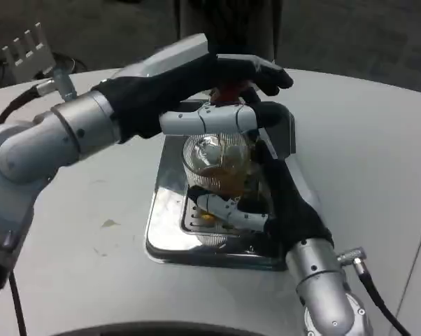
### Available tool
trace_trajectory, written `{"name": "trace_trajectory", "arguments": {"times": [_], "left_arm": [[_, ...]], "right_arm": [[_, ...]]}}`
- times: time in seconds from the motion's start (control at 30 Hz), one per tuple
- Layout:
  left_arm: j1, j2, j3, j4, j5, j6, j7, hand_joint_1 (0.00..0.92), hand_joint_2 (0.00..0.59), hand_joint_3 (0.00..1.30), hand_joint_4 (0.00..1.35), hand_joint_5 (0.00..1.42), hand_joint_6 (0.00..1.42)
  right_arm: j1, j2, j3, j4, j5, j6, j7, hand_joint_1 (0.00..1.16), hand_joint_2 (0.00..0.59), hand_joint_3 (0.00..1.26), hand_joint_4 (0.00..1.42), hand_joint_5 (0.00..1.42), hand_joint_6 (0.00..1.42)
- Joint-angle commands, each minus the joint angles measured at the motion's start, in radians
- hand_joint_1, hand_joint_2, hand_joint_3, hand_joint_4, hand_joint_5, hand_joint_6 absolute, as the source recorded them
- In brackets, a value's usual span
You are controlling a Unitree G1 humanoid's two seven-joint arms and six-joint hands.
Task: Grasp the cup under the faucet to collect the drink, then remove the cup.
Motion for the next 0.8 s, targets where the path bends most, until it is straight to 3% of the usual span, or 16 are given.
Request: {"name": "trace_trajectory", "arguments": {"times": [0.03, 0.8], "left_arm": [[0.004, 0.032, 0.002, 0.008, 0.021, 0.019, -0.027, 0.000, 0.148, 0.28, 0.25, 0.32, 0.41], [-0.014, 0.032, -0.002, 0.029, 0.027, 0.019, -0.041, 0.000, 0.151, 0.29, 0.26, 0.33, 0.41]], "right_arm": [[-0.021, 0.016, -0.004, 0.028, 0.016, -0.030, -0.027, 0.81, 0.180, 0.00, 0.02, 0.08, 0.14], [-0.057, 0.038, 0.005, 0.101, 0.043, -0.066, -0.055, 0.79, 0.185, 0.00, 0.04, 0.10, 0.16]]}}
